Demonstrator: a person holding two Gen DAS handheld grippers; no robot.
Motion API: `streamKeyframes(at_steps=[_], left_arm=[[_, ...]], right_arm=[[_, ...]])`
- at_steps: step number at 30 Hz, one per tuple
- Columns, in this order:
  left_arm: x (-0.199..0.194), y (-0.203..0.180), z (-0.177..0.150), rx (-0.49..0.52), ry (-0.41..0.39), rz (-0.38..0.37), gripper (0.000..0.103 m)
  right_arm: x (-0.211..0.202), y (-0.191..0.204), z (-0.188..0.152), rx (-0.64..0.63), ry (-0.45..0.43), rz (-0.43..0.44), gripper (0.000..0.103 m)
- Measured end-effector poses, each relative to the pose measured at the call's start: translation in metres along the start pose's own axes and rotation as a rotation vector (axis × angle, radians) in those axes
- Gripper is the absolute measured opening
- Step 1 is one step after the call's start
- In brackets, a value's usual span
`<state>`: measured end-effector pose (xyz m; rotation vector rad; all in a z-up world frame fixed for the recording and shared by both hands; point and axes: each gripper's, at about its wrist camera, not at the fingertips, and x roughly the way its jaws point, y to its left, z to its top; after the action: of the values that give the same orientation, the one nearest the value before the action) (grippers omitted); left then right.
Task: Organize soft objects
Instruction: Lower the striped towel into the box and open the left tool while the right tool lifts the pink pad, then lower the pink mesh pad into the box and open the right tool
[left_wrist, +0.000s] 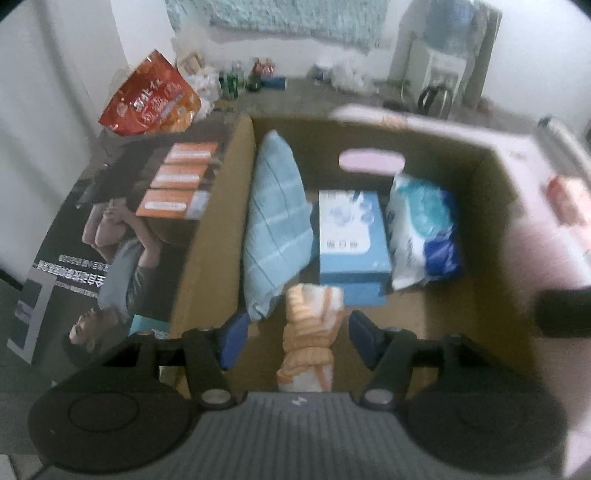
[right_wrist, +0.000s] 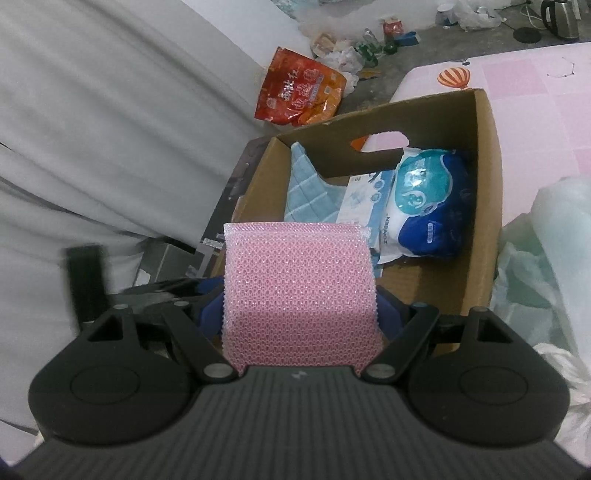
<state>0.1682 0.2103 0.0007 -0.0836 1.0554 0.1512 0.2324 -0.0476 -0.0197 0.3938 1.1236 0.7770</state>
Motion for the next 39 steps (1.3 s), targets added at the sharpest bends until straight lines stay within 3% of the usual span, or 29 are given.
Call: streamKeyframes(at_steps=[4, 8, 11, 15, 21, 27, 33, 39], left_arm=[[-0.033, 0.023, -0.002, -0.047, -0.074, -0.016, 0.068], [-0.058, 0.044, -0.006, -0.083, -0.14, 0.026, 0.07], [-0.065, 0.058, -0.008, -0.113, -0.162, 0.027, 0.07], [-0.067, 0.077, -0.01, -0.156, -0.165, 0.036, 0.07], [-0.066, 0.091, -0.015, -0.196, -0.156, 0.052, 0.07], [-0.063, 0.095, -0.021, -0.212, -0.145, 0.051, 0.07], [-0.059, 0.095, -0.027, -0.228, -0.134, 0.045, 0.072], [-0.06, 0.093, -0.032, -0.225, -0.133, 0.047, 0.075]], right_arm=[[0.035, 0.009, 0.003, -0.035, 0.067, -0.098, 0.081], [0.078, 0.015, 0.006, -0.085, 0.135, -0.239, 0.081], [0.112, 0.014, 0.006, -0.11, 0.176, -0.357, 0.081], [0.144, 0.003, 0.0, -0.072, 0.217, -0.418, 0.081], [0.163, 0.002, -0.012, -0.014, 0.2, -0.397, 0.085], [0.161, -0.001, -0.014, 0.094, 0.178, -0.314, 0.085], [0.162, -0.007, -0.019, 0.173, 0.231, -0.18, 0.09], [0.143, -0.01, -0.022, 0.197, 0.188, -0.229, 0.091]])
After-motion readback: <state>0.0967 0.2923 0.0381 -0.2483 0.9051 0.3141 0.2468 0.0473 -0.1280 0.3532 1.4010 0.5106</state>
